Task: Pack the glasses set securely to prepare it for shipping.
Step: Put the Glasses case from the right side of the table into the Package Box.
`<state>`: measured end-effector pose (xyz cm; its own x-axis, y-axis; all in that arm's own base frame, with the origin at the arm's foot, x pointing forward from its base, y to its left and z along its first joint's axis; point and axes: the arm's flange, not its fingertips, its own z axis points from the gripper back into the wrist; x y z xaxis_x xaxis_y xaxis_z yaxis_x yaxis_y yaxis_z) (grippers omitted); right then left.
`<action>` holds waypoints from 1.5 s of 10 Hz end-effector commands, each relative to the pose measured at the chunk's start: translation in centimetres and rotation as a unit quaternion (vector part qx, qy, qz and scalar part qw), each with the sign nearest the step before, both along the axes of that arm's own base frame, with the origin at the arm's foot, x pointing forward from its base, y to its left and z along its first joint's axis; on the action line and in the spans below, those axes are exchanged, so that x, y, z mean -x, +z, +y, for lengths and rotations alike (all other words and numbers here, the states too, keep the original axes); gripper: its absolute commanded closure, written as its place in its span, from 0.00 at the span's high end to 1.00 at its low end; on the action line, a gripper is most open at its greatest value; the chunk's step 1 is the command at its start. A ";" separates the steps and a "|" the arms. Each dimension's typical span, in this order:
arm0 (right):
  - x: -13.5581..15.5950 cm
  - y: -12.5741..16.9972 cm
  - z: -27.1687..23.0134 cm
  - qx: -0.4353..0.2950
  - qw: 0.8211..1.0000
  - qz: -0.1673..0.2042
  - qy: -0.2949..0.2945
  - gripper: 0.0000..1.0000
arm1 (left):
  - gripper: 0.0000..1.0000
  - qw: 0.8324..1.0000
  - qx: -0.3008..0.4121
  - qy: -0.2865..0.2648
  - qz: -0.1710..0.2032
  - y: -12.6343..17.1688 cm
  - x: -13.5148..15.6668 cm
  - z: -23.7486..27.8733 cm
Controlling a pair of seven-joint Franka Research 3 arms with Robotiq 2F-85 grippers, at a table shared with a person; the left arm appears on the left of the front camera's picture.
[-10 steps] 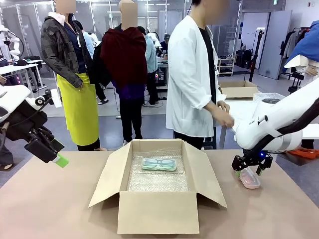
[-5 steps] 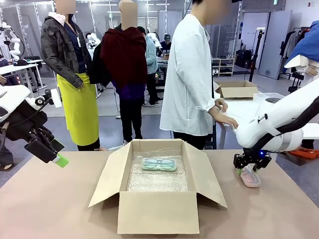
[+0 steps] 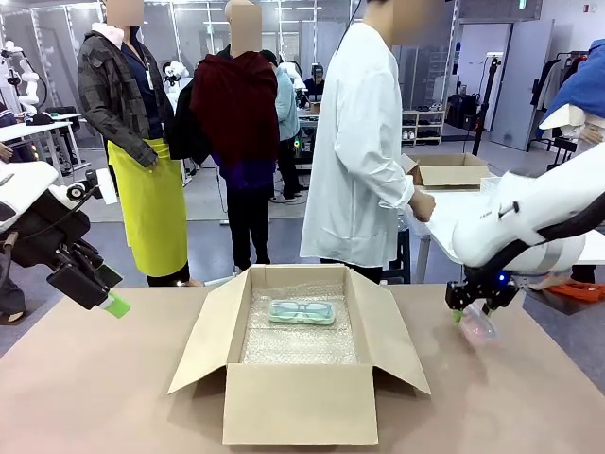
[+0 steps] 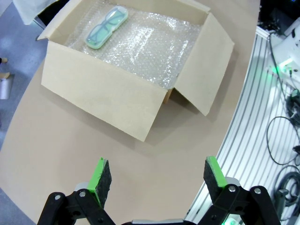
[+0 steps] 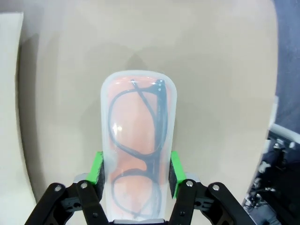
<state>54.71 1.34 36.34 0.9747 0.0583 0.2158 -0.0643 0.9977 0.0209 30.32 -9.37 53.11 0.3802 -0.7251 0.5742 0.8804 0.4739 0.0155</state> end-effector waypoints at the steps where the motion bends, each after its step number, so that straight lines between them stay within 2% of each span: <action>1: 4.2 6.7 0.6 0.005 0.994 -0.001 0.107 0.35 | 1.00 1.000 0.010 -0.012 0.000 0.0 0.0 0.2; 3: 5.6 10.4 0.7 0.010 0.984 -0.014 0.178 0.35 | 1.00 1.000 0.010 -0.012 0.000 0.0 0.0 0.2; 5: 6.5 13.3 2.6 0.014 0.962 -0.010 0.272 0.35 | 1.00 1.000 0.010 -0.012 0.000 0.0 0.0 0.2; 6: 6.7 14.8 5.2 0.000 0.926 -0.002 0.378 0.35 | 1.00 1.000 0.010 -0.012 0.000 0.0 0.0 0.2; 8: 6.6 15.8 13.8 -0.003 0.858 -0.003 0.514 0.35 | 1.00 1.000 0.010 -0.012 0.000 0.0 0.0 0.2; 10: 6.5 14.4 22.0 0.011 0.806 0.016 0.592 0.35 | 1.00 1.000 0.010 -0.012 0.000 0.0 0.0 0.2; 11: 6.3 13.2 24.5 0.022 0.790 0.027 0.612 0.35 | 1.00 1.000 0.010 -0.012 0.000 0.0 0.0 0.2; 13: 5.2 10.5 29.1 0.027 0.770 0.025 0.636 0.35 | 1.00 1.000 0.010 -0.012 0.000 0.0 0.0 0.2; 15: 4.3 6.7 32.6 0.024 0.772 0.036 0.634 0.35 | 1.00 1.000 0.010 -0.012 0.000 0.0 0.0 0.2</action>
